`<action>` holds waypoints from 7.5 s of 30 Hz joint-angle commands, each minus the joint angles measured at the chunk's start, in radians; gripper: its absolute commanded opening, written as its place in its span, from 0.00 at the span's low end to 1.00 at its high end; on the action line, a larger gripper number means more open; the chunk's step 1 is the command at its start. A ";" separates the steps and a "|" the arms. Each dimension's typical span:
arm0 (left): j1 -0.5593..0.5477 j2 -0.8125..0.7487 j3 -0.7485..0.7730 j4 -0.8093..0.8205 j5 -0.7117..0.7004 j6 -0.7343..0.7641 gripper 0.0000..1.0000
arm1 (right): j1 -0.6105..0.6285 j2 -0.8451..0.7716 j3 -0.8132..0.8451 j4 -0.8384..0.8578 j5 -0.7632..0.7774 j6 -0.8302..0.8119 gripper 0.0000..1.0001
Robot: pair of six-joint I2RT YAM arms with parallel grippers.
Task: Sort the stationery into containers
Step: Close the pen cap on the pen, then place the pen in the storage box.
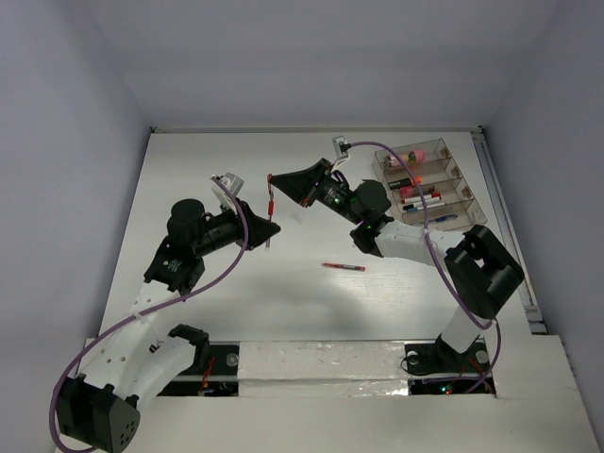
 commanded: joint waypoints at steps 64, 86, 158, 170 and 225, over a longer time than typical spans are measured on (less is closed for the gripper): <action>0.006 -0.038 -0.019 0.234 -0.037 -0.155 0.00 | 0.087 -0.003 -0.113 0.237 0.010 -0.023 0.00; -0.003 0.041 0.176 0.230 -0.075 -0.131 0.00 | 0.144 -0.079 -0.323 0.101 -0.095 -0.008 0.00; -0.248 0.005 -0.012 0.185 -0.084 -0.128 0.00 | 0.061 -0.319 -0.165 -0.290 -0.042 -0.184 0.22; -0.248 -0.051 0.018 0.063 -0.149 -0.063 0.56 | -0.009 -0.438 -0.169 -0.421 0.296 -0.262 0.00; -0.230 -0.344 0.015 -0.190 -0.471 0.078 0.99 | -0.732 -0.587 -0.403 -0.864 0.464 -0.225 0.65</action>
